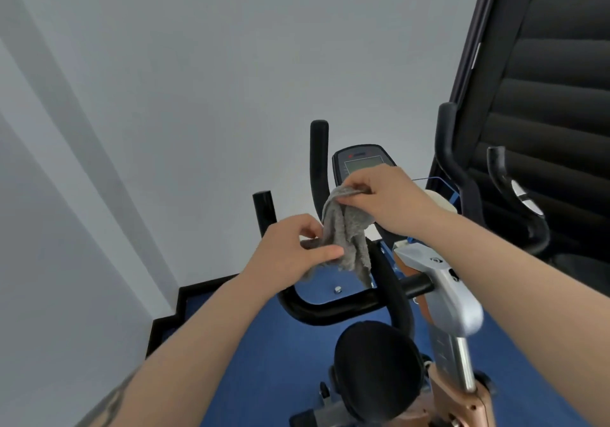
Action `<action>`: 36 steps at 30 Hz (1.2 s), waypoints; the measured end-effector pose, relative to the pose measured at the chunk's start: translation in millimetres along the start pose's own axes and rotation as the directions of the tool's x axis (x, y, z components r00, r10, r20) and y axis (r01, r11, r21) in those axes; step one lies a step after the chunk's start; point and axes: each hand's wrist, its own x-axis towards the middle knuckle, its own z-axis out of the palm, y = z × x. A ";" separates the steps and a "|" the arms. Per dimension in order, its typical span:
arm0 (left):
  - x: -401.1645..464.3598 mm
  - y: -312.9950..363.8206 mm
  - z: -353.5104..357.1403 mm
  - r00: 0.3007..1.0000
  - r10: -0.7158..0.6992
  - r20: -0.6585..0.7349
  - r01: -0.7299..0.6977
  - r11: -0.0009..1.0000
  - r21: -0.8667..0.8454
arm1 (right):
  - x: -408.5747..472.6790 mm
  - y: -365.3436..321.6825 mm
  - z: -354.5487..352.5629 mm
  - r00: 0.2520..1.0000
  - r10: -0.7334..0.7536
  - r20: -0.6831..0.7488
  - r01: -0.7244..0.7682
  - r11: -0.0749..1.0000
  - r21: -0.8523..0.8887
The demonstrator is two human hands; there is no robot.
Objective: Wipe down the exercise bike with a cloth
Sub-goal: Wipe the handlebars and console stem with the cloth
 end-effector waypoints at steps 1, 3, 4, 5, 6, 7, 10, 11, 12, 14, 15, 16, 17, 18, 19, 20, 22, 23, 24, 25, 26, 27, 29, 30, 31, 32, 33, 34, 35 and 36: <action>-0.5 -2.3 2.1 0.998 0.012 -0.064 -0.011 1.000 0.008 | -0.7 1.1 -1.3 1.000 0.002 -0.005 -0.002 1.000 -0.009; -0.7 -5.7 -3.8 0.990 0.035 -0.138 -0.033 0.999 0.013 | -2.9 5.1 -6.1 0.999 0.004 -0.043 -0.007 0.997 -0.082; -0.1 -5.5 -10.0 0.988 0.032 -0.154 -0.034 0.999 -0.008 | -4.9 7.9 -7.7 0.998 -0.006 -0.063 -0.003 0.990 -0.144; 1.5 -4.9 -16.8 0.987 0.018 -0.158 -0.024 0.999 -0.033 | -7.2 10.2 -7.9 0.997 -0.015 -0.072 0.002 0.982 -0.189; 3.7 -3.8 -23.2 0.989 -0.007 -0.150 0.000 0.999 -0.049 | -9.9 12.0 -6.4 0.998 -0.014 -0.065 0.001 0.981 -0.195; 6.3 -2.7 -28.1 0.990 -0.036 -0.133 0.029 0.998 -0.053 | -12.1 12.6 -3.6 0.999 0.002 -0.042 -0.008 0.987 -0.158; 13.2 0.4 -30.4 0.988 -0.145 -0.061 0.139 0.986 -0.093 | -15.1 13.0 9.8 0.984 0.135 0.118 -0.142 0.988 0.060; 13.9 1.2 -27.7 0.983 -0.177 -0.052 0.168 0.976 -0.138 | -15.2 12.8 13.9 0.968 0.174 0.180 -0.200 0.970 0.139; 13.6 2.2 -24.3 0.977 -0.208 -0.053 0.194 0.961 -0.198 | -15.4 11.5 16.8 0.951 0.204 0.231 -0.258 0.936 0.239; 10.2 4.6 -17.3 0.961 -0.273 -0.048 0.241 0.908 -0.343 | -16.6 7.2 20.7 0.915 0.241 0.322 -0.380 0.783 0.492; 7.8 6.0 -15.0 0.955 -0.295 -0.034 0.254 0.872 -0.419 | -17.1 5.3 22.1 0.901 0.239 0.361 -0.421 0.682 0.598; 5.5 6.6 -13.4 0.952 -0.305 -0.012 0.260 0.831 -0.491 | -17.9 5.1 22.7 0.895 0.226 0.384 -0.438 0.605 0.665; 3.3 6.1 -12.3 0.953 -0.303 0.018 0.261 0.790 -0.555 | -19.3 5.2 22.7 0.894 0.206 0.397 -0.441 0.559 0.702; 1.3 6.1 -12.0 0.955 -0.291 0.054 0.264 0.756 -0.599 | -21.2 5.6 22.5 0.894 0.178 0.412 -0.439 0.531 0.725; 0.0 6.4 -11.9 0.958 -0.273 0.085 0.266 0.742 -0.615 | -23.4 5.5 22.5 0.891 0.145 0.430 -0.438 0.524 0.730; -1.4 8.6 -11.8 0.962 -0.251 0.106 0.262 0.748 -0.610 | -26.1 4.2 22.7 0.886 0.117 0.448 -0.434 0.548 0.715; -2.2 15.4 -10.1 0.976 -0.192 0.105 0.217 0.791 -0.572 | -31.8 -1.5 25.1 0.877 0.081 0.473 -0.373 0.735 0.566; -2.1 19.5 -7.8 0.983 -0.163 0.084 0.182 0.819 -0.544 | -33.8 -5.8 27.5 0.867 0.066 0.494 -0.315 0.840 0.442; -2.1 23.4 -5.1 0.987 -0.152 0.053 0.157 0.839 -0.521 | -35.2 -10.1 31.3 0.859 0.049 0.510 -0.258 0.901 0.348; -1.3 25.3 -2.7 0.987 -0.163 0.012 0.147 0.850 -0.506 | -36.1 -13.1 35.8 0.855 0.031 0.518 -0.222 0.924 0.310; -0.5 24.9 -0.9 0.983 -0.182 -0.033 0.141 0.854 -0.501 | -36.9 -13.9 39.4 0.855 0.019 0.518 -0.214 0.924 0.318; 0.1 22.2 -0.2 0.979 -0.190 -0.076 0.126 0.854 -0.505 | -37.5 -13.1 41.5 0.861 0.010 0.509 -0.222 0.907 0.358; -0.1 16.0 -5.2 0.976 -0.195 -0.099 0.116 0.844 -0.523 | -38.0 -7.0 39.4 0.873 -0.005 0.488 -0.268 0.831 0.488; -0.7 13.4 -10.4 0.978 -0.192 -0.079 0.122 0.838 -0.532 | -38.4 -3.2 36.6 0.879 -0.013 0.476 -0.280 0.795 0.538; -0.6 11.1 -16.0 0.983 -0.178 -0.049 0.124 0.832 -0.540 | -38.8 0.5 34.2 0.895 -0.012 0.445 -0.265 0.789 0.555; -0.4 9.8 -22.1 0.988 -0.155 -0.014 0.123 0.827 -0.548 | -38.8 3.8 32.4 0.921 0.000 0.389 -0.223 0.818 0.531; 0.2 10.0 -28.1 0.992 -0.127 0.025 0.119 0.825 -0.552 | -38.0 6.7 31.7 0.950 0.005 0.313 -0.160 0.868 0.471; 0.5 11.2 -33.7 0.993 -0.096 0.070 0.118 0.830 -0.545 | -36.5 8.9 31.3 0.969 -0.004 0.246 -0.095 0.916 0.390; 0.6 13.5 -38.1 0.992 -0.063 0.113 0.114 0.843 -0.526 | -34.2 10.8 31.3 0.979 -0.028 0.204 -0.039 0.948 0.316; 0.5 16.8 -41.3 0.988 -0.039 0.150 0.111 0.857 -0.503 | -31.8 12.7 31.1 0.978 -0.056 0.199 0.000 0.963 0.271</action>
